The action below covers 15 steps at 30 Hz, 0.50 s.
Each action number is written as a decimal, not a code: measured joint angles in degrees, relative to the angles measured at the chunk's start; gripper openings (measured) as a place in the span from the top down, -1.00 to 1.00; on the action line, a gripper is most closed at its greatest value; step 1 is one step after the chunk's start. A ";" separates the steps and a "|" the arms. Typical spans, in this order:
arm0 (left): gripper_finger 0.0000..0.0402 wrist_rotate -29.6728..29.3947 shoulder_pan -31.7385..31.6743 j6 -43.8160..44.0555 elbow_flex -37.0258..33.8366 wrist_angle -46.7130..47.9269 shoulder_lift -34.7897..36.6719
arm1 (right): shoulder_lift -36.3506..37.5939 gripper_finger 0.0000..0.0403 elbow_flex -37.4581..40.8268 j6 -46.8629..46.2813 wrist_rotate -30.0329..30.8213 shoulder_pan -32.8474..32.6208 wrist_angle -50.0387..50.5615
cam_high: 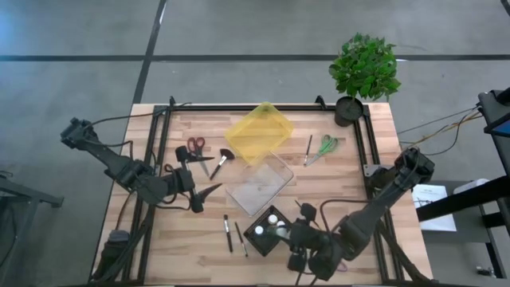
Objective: Pick & Place Paint Supplies
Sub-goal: Put the green paint bottle into the black bin
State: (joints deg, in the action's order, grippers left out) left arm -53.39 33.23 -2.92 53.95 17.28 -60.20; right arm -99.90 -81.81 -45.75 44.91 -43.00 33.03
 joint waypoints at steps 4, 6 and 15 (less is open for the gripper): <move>-0.92 -0.02 0.02 2.47 -0.02 2.13 -0.13 | 0.09 0.45 -2.36 -1.99 -7.33 2.14 0.32; -0.92 -0.19 0.02 2.78 -0.66 2.47 -0.26 | 0.11 0.45 -3.63 -3.67 -11.04 3.72 1.77; -0.92 -4.97 0.02 1.41 -2.25 2.88 0.35 | 0.11 0.45 -5.81 -7.72 -20.92 9.05 5.57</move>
State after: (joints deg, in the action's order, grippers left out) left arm -58.36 33.26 -1.52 51.70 20.16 -59.86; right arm -99.79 -87.62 -53.46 23.98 -33.95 38.60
